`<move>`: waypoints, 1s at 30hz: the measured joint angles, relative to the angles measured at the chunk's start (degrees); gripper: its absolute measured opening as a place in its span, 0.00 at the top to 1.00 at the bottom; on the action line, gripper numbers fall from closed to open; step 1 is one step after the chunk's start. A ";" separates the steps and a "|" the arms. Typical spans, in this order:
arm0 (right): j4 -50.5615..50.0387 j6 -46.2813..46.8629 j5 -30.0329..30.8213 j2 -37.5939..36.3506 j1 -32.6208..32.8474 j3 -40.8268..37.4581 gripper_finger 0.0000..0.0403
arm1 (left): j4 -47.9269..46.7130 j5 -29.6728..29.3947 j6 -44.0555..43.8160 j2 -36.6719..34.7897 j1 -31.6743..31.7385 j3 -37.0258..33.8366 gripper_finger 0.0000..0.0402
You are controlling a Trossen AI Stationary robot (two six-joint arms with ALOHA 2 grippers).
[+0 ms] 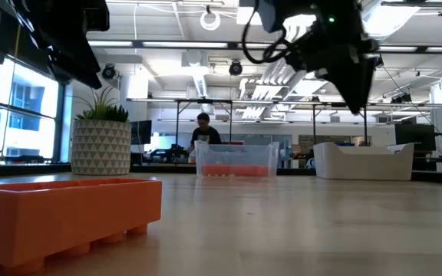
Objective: Sort & place blocks by color
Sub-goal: Put the yellow game piece into the top white bin
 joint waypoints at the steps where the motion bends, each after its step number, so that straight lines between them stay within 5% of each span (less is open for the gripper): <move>1: 0.11 1.79 -0.73 -0.49 0.65 -1.38 0.55 | 0.00 0.09 0.76 0.00 0.50 0.00 0.55; 11: 3.16 23.81 -7.63 -8.05 7.49 -13.99 0.55 | 0.04 0.46 3.19 -0.02 4.42 -0.04 0.55; 24: 11.44 59.56 -0.79 -19.63 14.62 -27.12 0.55 | 0.17 4.09 3.19 -0.02 5.94 -0.04 0.55; 30: 11.54 67.32 -4.56 -19.81 16.78 -30.37 0.55 | 0.20 4.11 3.19 -0.02 5.94 -0.04 0.55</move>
